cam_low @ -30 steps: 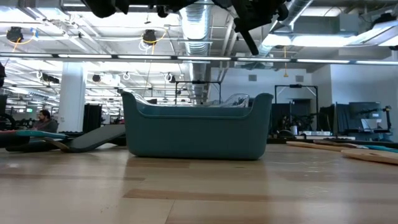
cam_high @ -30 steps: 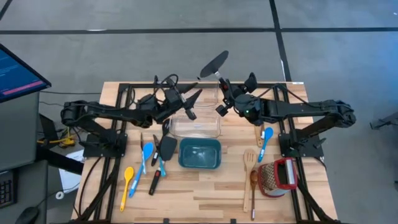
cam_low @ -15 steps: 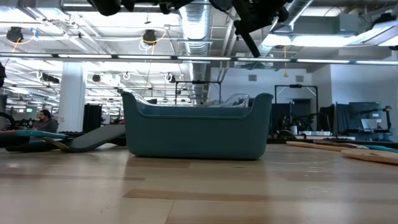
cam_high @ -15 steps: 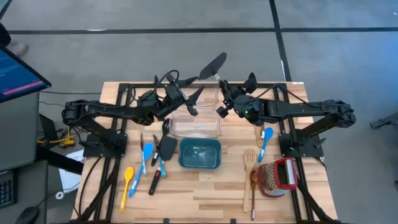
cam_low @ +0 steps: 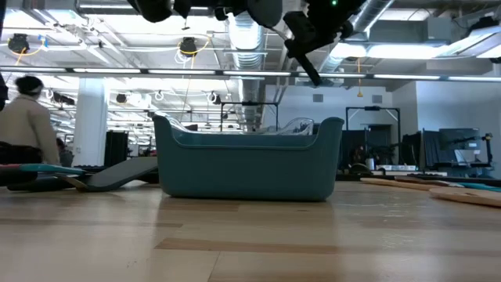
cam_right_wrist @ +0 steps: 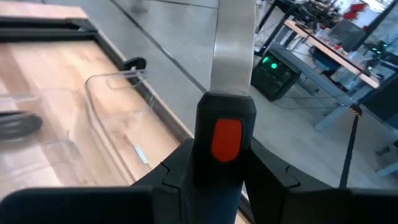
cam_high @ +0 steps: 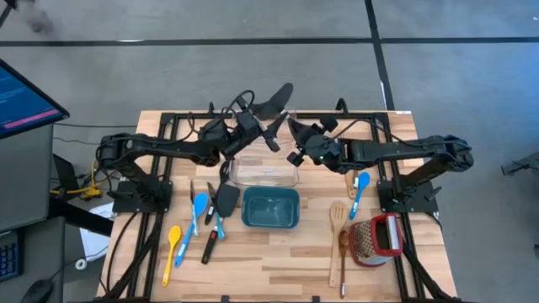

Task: Pick & Place Kitchen Items
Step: Put the black spatula into the top transparent bin

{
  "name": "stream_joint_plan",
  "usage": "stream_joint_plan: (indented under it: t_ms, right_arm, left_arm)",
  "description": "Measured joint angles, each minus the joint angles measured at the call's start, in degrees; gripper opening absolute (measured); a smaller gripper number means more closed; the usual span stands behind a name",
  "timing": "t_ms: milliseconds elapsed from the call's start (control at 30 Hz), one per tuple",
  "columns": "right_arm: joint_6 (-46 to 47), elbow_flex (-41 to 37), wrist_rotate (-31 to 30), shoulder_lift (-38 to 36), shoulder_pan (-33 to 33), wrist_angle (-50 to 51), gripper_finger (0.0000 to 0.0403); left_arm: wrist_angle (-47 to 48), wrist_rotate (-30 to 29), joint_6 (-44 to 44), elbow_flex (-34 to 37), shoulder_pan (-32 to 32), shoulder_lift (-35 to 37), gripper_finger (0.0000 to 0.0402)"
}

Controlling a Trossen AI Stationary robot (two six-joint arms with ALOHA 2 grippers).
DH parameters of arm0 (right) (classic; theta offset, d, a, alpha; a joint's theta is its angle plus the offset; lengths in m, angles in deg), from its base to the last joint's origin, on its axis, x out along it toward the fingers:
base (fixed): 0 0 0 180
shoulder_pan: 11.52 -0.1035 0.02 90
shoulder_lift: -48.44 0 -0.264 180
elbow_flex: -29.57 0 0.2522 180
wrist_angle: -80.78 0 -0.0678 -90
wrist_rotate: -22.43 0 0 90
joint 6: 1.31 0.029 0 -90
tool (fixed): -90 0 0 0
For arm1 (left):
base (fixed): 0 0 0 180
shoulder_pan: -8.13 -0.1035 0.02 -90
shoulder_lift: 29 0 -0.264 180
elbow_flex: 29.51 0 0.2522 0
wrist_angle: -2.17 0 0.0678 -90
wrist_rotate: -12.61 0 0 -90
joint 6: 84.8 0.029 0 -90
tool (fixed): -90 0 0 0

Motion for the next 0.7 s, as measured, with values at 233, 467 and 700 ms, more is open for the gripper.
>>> stream_joint_plan:
  t_ms: [233,467,700]
  right_arm:
    - [0.0,0.0,0.8,-0.3,-0.3,-0.8,0.01]
    - [0.0,0.0,0.7,-0.2,-0.3,-0.8,0.01]
    - [0.1,0.0,0.6,-0.2,-0.3,-0.8,0.01]
  left_arm:
    - [0.0,-1.2,-1.4,0.0,-0.5,0.0,0.0178]
    - [0.0,-1.6,-1.6,0.0,-0.4,0.0,0.0069]
    - [0.0,-2.0,-6.2,0.1,-0.7,0.0,0.0006]
